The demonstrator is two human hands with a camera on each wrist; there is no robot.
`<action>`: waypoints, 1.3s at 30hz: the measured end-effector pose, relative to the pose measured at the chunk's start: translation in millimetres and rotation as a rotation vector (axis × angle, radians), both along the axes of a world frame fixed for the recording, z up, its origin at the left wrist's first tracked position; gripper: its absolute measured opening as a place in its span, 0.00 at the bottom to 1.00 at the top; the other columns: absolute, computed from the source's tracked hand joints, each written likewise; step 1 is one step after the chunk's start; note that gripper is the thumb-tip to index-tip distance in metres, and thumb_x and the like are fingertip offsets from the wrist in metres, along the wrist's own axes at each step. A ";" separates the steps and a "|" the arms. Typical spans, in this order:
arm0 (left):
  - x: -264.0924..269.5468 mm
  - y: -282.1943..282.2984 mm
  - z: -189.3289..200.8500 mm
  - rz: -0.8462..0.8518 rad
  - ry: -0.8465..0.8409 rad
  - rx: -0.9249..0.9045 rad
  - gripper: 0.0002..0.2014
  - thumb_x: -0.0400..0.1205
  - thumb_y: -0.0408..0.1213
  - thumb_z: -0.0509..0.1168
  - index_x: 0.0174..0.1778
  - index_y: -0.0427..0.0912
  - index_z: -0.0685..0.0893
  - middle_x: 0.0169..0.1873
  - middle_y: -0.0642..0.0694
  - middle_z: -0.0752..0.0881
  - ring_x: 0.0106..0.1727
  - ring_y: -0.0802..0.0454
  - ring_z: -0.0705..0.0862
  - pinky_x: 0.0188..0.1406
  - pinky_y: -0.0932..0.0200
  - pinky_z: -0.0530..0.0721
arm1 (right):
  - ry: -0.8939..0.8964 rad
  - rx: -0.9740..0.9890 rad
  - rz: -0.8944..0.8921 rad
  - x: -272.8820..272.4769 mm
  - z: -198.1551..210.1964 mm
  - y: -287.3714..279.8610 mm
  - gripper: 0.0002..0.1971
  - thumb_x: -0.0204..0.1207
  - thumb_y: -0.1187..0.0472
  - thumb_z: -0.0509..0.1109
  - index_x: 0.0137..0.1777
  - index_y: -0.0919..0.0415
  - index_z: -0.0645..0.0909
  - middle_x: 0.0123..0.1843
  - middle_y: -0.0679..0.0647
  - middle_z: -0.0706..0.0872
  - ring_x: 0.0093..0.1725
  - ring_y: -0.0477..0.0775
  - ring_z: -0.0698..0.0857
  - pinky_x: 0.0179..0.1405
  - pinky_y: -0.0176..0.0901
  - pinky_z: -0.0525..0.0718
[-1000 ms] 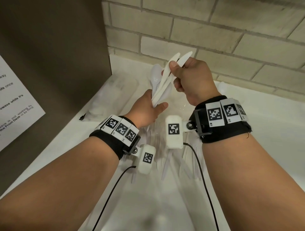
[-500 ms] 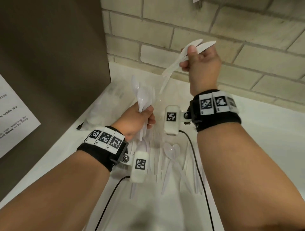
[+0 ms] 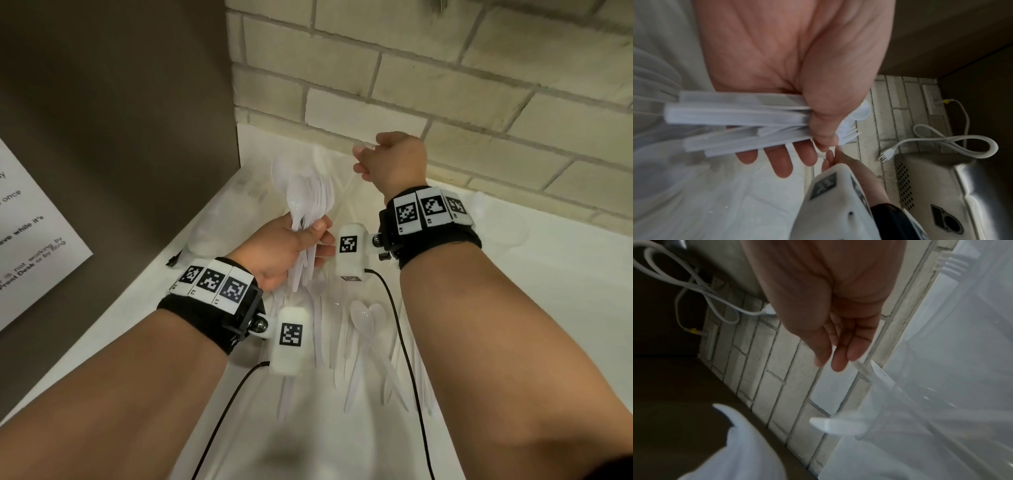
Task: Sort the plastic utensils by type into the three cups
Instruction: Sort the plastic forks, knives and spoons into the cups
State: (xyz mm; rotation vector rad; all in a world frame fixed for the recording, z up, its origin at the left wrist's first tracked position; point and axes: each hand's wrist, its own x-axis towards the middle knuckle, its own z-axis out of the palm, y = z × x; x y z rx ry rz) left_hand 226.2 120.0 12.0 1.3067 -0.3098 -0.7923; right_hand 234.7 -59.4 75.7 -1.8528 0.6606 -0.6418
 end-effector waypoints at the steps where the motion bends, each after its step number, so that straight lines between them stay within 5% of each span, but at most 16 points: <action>1: -1.1 -0.4 0.8 -0.003 0.005 -0.008 0.05 0.85 0.36 0.61 0.49 0.41 0.82 0.38 0.47 0.85 0.37 0.53 0.88 0.61 0.44 0.81 | -0.008 -0.024 -0.014 -2.7 1.8 -0.9 0.21 0.74 0.62 0.75 0.65 0.66 0.78 0.58 0.61 0.86 0.35 0.50 0.90 0.50 0.51 0.90; 6: -8.5 -6.3 6.6 0.027 0.036 -0.049 0.05 0.85 0.35 0.61 0.47 0.40 0.82 0.33 0.46 0.83 0.30 0.55 0.87 0.46 0.53 0.81 | -0.035 -0.079 0.013 -27.4 12.2 5.4 0.07 0.76 0.62 0.73 0.52 0.61 0.84 0.41 0.50 0.87 0.25 0.42 0.86 0.39 0.43 0.88; 8: -10.0 -8.7 8.0 0.035 0.055 -0.058 0.05 0.85 0.35 0.62 0.47 0.41 0.82 0.33 0.46 0.84 0.30 0.54 0.87 0.48 0.51 0.82 | -0.003 -0.071 0.074 -42.6 14.7 12.6 0.07 0.75 0.56 0.74 0.46 0.59 0.85 0.33 0.48 0.86 0.21 0.41 0.82 0.31 0.39 0.85; 12: -13.7 -13.6 7.9 0.000 0.044 -0.032 0.05 0.84 0.36 0.62 0.47 0.41 0.84 0.34 0.47 0.85 0.41 0.49 0.87 0.65 0.43 0.79 | 0.140 -0.032 0.307 -67.2 10.0 27.3 0.10 0.73 0.49 0.76 0.46 0.55 0.86 0.37 0.44 0.87 0.22 0.42 0.82 0.24 0.36 0.81; 19: -21.3 -20.9 7.4 -0.081 0.068 -0.032 0.13 0.84 0.40 0.62 0.61 0.41 0.83 0.48 0.45 0.91 0.47 0.47 0.90 0.58 0.47 0.85 | 0.096 -0.066 0.166 -75.3 -0.9 24.7 0.08 0.81 0.56 0.66 0.45 0.60 0.83 0.36 0.50 0.87 0.20 0.46 0.80 0.20 0.36 0.76; 22: -23.8 -23.8 7.9 -0.070 0.100 -0.044 0.09 0.84 0.38 0.62 0.56 0.43 0.85 0.49 0.43 0.90 0.48 0.44 0.89 0.54 0.45 0.86 | 0.049 -0.044 0.098 -79.1 -2.1 20.3 0.09 0.82 0.60 0.63 0.46 0.64 0.81 0.36 0.55 0.89 0.18 0.47 0.81 0.21 0.38 0.80; 25: -27.1 -29.4 8.5 -0.057 0.062 -0.032 0.08 0.84 0.35 0.63 0.53 0.39 0.86 0.46 0.43 0.90 0.44 0.47 0.89 0.36 0.55 0.88 | 0.092 -0.065 0.143 -82.8 -9.0 19.7 0.06 0.81 0.63 0.64 0.47 0.61 0.82 0.34 0.55 0.87 0.20 0.48 0.84 0.25 0.40 0.83; 29: -32.7 -36.9 7.4 -0.059 0.009 -0.005 0.06 0.83 0.36 0.65 0.47 0.39 0.87 0.37 0.46 0.91 0.42 0.45 0.87 0.60 0.40 0.81 | 0.141 -0.183 0.169 -84.4 -14.2 18.6 0.07 0.82 0.62 0.62 0.49 0.57 0.82 0.36 0.53 0.87 0.22 0.46 0.84 0.28 0.40 0.83; 35: -36.2 -40.1 6.7 -0.054 -0.057 0.047 0.08 0.83 0.31 0.64 0.40 0.40 0.86 0.31 0.48 0.90 0.40 0.46 0.82 0.44 0.51 0.80 | 0.177 -0.164 0.240 -86.6 -19.9 20.8 0.12 0.78 0.55 0.71 0.52 0.64 0.82 0.38 0.58 0.87 0.28 0.52 0.82 0.35 0.45 0.81; 39: -33.0 -35.7 2.2 -0.074 0.041 -0.028 0.08 0.84 0.37 0.63 0.51 0.37 0.85 0.39 0.46 0.88 0.44 0.50 0.83 0.51 0.53 0.81 | 0.164 -0.095 0.239 -90.2 -17.7 16.4 0.05 0.79 0.63 0.67 0.50 0.62 0.82 0.40 0.59 0.88 0.29 0.51 0.81 0.34 0.44 0.78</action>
